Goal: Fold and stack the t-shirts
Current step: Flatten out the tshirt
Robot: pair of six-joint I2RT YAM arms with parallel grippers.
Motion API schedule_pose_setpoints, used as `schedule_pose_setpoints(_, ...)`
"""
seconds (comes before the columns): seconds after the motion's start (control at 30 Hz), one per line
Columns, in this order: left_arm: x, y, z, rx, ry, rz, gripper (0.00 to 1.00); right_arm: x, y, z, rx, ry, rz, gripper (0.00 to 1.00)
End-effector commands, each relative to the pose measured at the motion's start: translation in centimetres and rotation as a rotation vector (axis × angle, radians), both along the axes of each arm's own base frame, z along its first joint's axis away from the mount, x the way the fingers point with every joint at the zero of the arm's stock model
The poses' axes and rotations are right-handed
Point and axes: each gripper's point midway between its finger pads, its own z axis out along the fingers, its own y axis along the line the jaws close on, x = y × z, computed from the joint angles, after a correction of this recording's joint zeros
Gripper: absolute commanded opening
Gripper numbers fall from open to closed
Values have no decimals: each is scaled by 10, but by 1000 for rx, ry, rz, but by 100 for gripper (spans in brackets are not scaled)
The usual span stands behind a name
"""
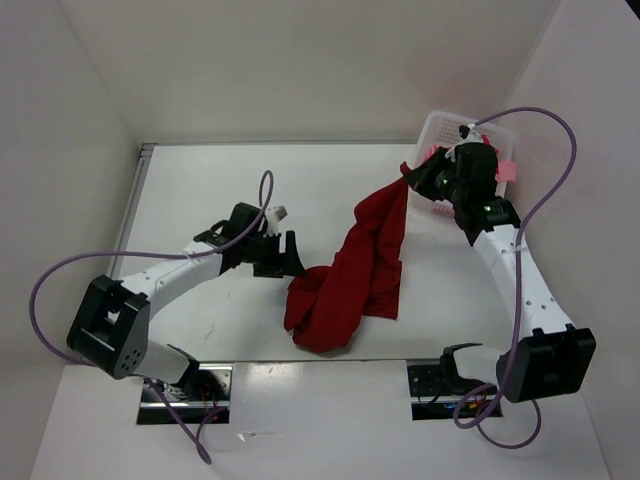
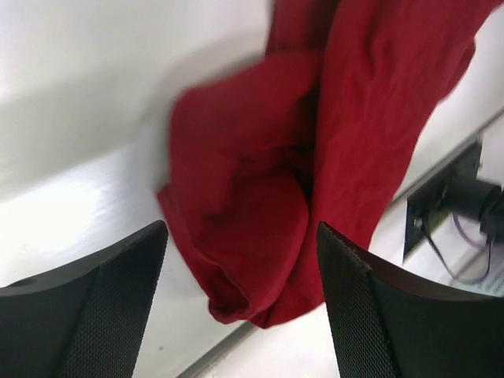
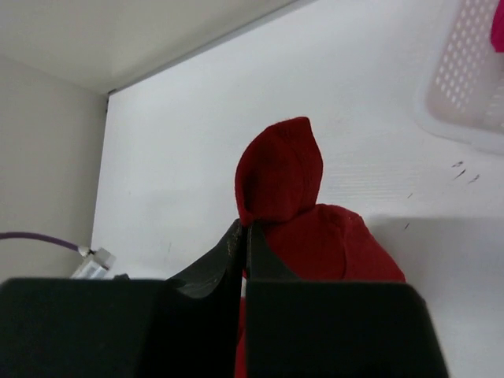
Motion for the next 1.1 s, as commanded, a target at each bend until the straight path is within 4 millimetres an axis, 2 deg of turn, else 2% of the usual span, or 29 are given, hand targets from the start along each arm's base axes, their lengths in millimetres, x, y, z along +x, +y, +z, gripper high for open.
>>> schedule_pose_setpoints(0.0,-20,-20,-9,-42,28,-114,83,-3,-15,16,-44,-79,-55,1)
schedule_pose_setpoints(0.03,-31,-28,-12,-40,49,-155,83,-3,-15,11,-46,-70,-55,1)
schedule_pose_setpoints(0.1,-45,-30,-18,-20,73,-190,78,-3,-15,11,-46,-70,-55,1)
schedule_pose_setpoints(0.27,-58,-21,-18,-4,80,-205,54,-5,-15,10,-38,-65,-58,1)
schedule_pose_setpoints(0.33,-67,-23,-21,-30,109,-231,38,-7,-14,5,-36,-54,-50,1)
schedule_pose_setpoints(0.43,-61,-20,-9,-28,59,-190,8,-9,-12,9,-23,-61,-44,1)
schedule_pose_setpoints(0.47,-54,-20,17,-43,-2,-168,4,-12,-11,8,-18,-62,-33,1)
schedule_pose_setpoints(0.5,-45,-18,31,-30,-58,-136,0,-14,-9,11,-15,-61,-23,1)
schedule_pose_setpoints(0.53,-41,-12,53,-37,-96,-112,0,-16,-7,11,-12,-52,-13,1)
schedule_pose_setpoints(0.57,-26,-13,92,-77,-173,-89,0,-19,-6,26,-15,-81,-1,1)
schedule_pose_setpoints(0.6,-20,-8,113,-105,-208,-81,0,-22,-7,36,-29,-102,5,1)
schedule_pose_setpoints(0.63,-21,-3,135,-143,-218,-81,0,-28,-2,37,-26,-82,28,1)
schedule_pose_setpoints(0.67,-6,13,157,-163,-262,-32,0,-34,0,51,-40,-111,43,1)
schedule_pose_setpoints(0.7,2,21,193,-203,-333,-13,0,-42,2,81,-40,-176,53,1)
schedule_pose_setpoints(0.73,0,27,212,-243,-346,-19,0,-49,0,92,-52,-187,57,1)
schedule_pose_setpoints(0.77,10,45,227,-251,-373,33,0,-57,1,122,-42,-249,66,1)
schedule_pose_setpoints(0.8,13,48,238,-240,-391,50,0,-63,0,137,-49,-282,68,1)
schedule_pose_setpoints(0.83,14,50,266,-246,-458,63,0,-68,1,150,-43,-304,81,1)
schedule_pose_setpoints(0.87,16,52,278,-264,-485,71,0,-78,2,172,-37,-342,88,1)
schedule_pose_setpoints(0.9,15,52,291,-272,-516,69,0,-87,12,183,-28,-361,123,1)
schedule_pose_setpoints(0.93,17,54,315,-275,-570,80,0,-94,14,201,-24,-398,127,1)
schedule_pose_setpoints(1.0,23,63,336,-252,-604,130,0,-110,25,219,3,-441,175,1)
schedule_pose_setpoints(1.03,21,67,353,-243,-651,146,0,-120,30,236,24,-480,194,1)
schedule_pose_setpoints(1.07,23,75,378,-237,-724,188,0,-129,28,248,29,-513,193,1)
